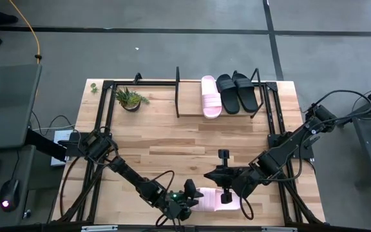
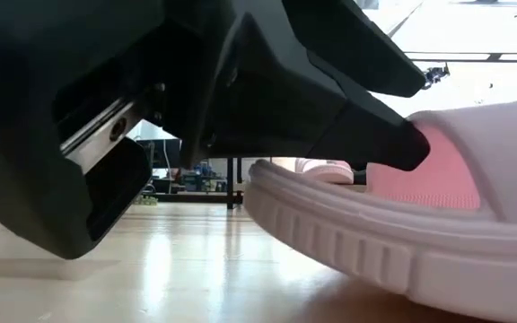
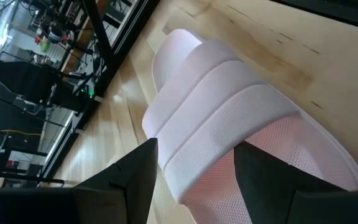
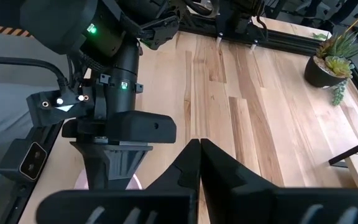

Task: Pick and place slides into the shelf
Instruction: Put the pink slide on the shelf

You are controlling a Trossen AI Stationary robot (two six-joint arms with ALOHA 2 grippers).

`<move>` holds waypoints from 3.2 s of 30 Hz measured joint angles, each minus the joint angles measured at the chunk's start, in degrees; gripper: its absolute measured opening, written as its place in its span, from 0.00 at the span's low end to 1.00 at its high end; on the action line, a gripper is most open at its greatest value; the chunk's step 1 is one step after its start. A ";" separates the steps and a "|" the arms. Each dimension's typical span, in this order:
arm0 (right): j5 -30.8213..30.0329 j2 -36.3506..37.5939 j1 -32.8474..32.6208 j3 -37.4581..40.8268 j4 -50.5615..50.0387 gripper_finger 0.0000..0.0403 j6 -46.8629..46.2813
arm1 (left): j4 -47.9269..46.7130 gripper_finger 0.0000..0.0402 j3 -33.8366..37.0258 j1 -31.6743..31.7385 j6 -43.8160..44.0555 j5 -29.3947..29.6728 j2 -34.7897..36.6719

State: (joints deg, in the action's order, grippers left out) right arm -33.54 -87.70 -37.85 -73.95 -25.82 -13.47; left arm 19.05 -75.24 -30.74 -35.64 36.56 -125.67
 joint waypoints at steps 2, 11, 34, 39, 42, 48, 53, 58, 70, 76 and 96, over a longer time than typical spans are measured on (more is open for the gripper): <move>0.00 0.00 0.00 0.00 0.00 0.00 0.00 | 0.00 0.48 0.00 0.00 0.06 -0.08 0.00; -0.02 0.00 0.00 0.00 0.43 0.00 0.00 | 0.19 0.48 0.00 0.22 1.40 -1.02 0.00; -0.04 0.00 -0.01 0.00 0.44 0.00 0.00 | 0.33 0.32 0.00 1.22 3.99 -4.16 0.00; -0.03 0.00 -0.01 0.00 0.44 0.00 0.00 | 0.33 0.12 0.00 1.22 2.60 -6.56 0.00; -0.04 0.00 0.00 0.00 0.42 0.00 0.00 | 0.37 0.03 0.00 1.14 2.47 -6.56 0.00; -0.04 0.00 -0.02 0.00 0.42 0.00 0.00 | 0.42 0.03 0.00 1.14 2.47 -5.63 0.00; -0.04 0.00 0.00 0.00 0.42 0.00 0.10 | 0.12 0.01 0.00 1.09 2.62 -2.86 0.00; -0.83 0.00 -0.01 0.00 0.42 0.00 0.90 | -0.94 0.01 0.00 1.05 2.53 0.34 0.00; -1.96 0.02 1.46 0.00 0.38 0.00 0.90 | -4.19 0.00 -0.02 1.07 1.58 10.64 0.04; -2.75 0.02 1.49 0.00 0.35 0.00 0.92 | -7.88 0.00 -0.68 -0.07 -0.68 17.41 0.04; -6.30 0.02 1.49 0.00 -2.59 0.00 -2.14 | -23.34 0.00 -6.54 -0.76 4.61 33.23 0.02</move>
State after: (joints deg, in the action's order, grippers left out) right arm -39.84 -87.68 -36.36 -73.95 -28.41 -15.61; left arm -4.30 -81.78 -31.51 -31.03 69.79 -125.64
